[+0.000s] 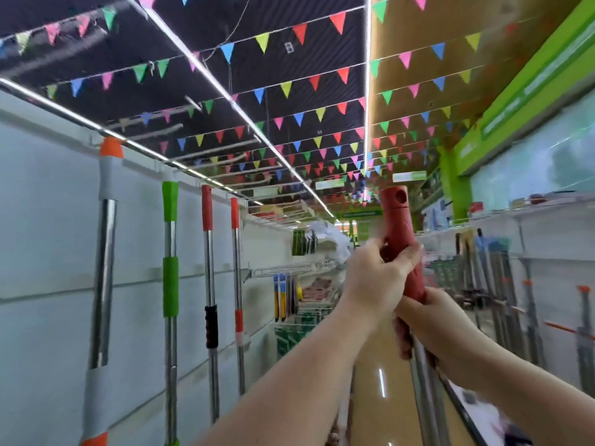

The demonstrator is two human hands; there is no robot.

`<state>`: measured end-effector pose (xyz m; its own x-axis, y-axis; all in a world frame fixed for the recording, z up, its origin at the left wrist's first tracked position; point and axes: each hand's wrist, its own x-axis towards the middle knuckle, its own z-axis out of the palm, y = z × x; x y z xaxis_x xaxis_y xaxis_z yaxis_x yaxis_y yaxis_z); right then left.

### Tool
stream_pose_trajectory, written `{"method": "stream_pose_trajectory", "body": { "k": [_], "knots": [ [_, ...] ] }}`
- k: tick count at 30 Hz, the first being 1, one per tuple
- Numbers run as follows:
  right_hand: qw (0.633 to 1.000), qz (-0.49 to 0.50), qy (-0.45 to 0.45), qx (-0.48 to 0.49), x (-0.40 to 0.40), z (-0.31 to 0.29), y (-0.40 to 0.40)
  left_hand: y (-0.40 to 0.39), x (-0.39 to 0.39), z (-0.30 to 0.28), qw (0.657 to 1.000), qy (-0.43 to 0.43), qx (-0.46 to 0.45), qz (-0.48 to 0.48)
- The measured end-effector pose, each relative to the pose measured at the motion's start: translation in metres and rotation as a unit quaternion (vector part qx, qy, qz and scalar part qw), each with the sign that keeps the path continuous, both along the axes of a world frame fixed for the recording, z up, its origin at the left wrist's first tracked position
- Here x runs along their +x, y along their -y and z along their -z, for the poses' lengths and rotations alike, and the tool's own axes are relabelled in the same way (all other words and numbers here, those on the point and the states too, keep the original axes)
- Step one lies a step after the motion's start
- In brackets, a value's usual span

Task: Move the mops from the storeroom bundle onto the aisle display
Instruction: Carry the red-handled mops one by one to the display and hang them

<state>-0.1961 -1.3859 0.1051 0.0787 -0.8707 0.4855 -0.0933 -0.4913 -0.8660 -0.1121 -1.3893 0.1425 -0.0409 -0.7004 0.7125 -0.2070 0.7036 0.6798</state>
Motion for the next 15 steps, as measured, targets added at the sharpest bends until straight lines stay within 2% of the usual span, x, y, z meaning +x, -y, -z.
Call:
{"method": "stream_pose_trajectory", "body": {
  "k": [6,15],
  "knots": [
    [0.997,-0.079,0.024,0.012,-0.021,-0.004,0.124,0.108,-0.025,-0.006,0.999,-0.003,0.008,-0.054],
    [0.986,-0.160,0.039,-0.011,-0.004,-0.019,0.282,0.245,-0.017,-0.022,0.987,-0.005,-0.015,-0.162]
  ]
}}
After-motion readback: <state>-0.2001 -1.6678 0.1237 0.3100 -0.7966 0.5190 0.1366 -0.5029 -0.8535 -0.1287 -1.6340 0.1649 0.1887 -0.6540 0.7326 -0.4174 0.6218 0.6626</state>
